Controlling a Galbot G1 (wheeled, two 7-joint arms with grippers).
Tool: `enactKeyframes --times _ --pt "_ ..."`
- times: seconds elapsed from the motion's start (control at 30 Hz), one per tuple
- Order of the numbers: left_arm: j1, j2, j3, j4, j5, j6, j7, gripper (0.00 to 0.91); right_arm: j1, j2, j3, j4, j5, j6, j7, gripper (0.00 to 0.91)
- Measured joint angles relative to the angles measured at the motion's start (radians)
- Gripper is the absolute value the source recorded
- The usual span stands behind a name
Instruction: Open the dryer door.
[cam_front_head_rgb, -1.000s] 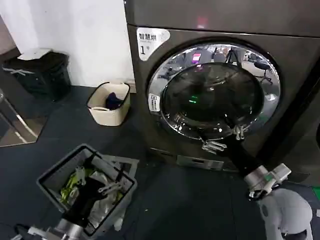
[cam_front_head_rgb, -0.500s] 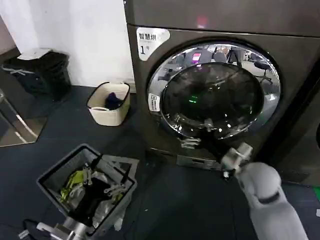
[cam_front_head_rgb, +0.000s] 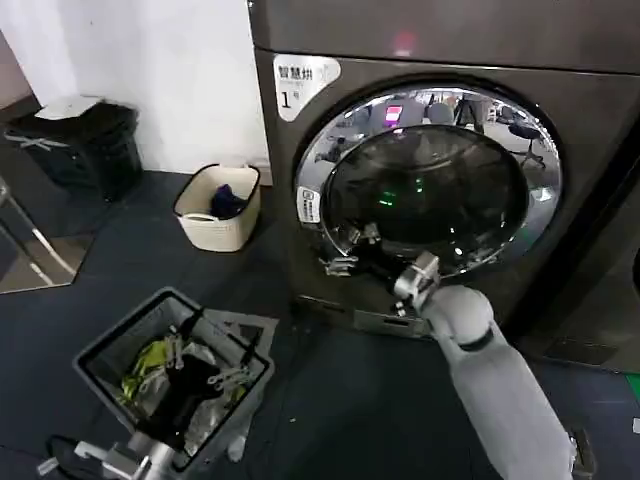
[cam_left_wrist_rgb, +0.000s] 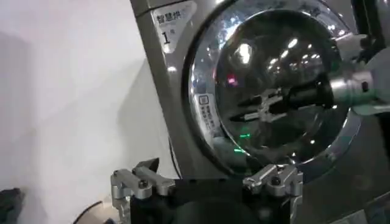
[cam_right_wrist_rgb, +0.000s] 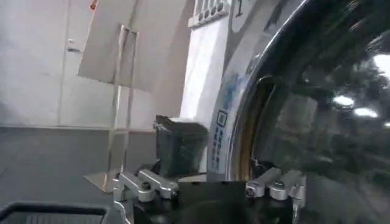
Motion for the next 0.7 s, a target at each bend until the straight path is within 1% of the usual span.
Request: enactKeyframes --times 0.17,0.3,0.4,0.6,0.7 --pt "-0.005 0.001 0.004 -0.006 0.0 0.02 -0.004 0.907 0.044 0.019 -0.028 -0.043 0.0 -0.004 0.01 0.907" --pt "-0.003 0.003 0.005 -0.014 0.008 0.017 0.017 0.907 0.068 0.031 -0.048 -0.064 0.007 -0.016 -0.005 0.907" --pt "-0.004 0.002 0.005 -0.019 0.008 0.019 0.025 0.907 0.081 0.03 -0.058 -0.069 0.039 -0.044 -0.021 0.907" --pt "-0.01 0.008 -0.006 -0.022 -0.008 0.022 0.067 0.907 0.07 0.008 -0.057 -0.053 0.07 -0.052 -0.092 0.907" --pt "-0.023 0.014 -0.019 -0.017 -0.027 0.035 0.074 0.907 0.053 -0.015 -0.047 -0.029 0.114 -0.075 -0.156 0.907"
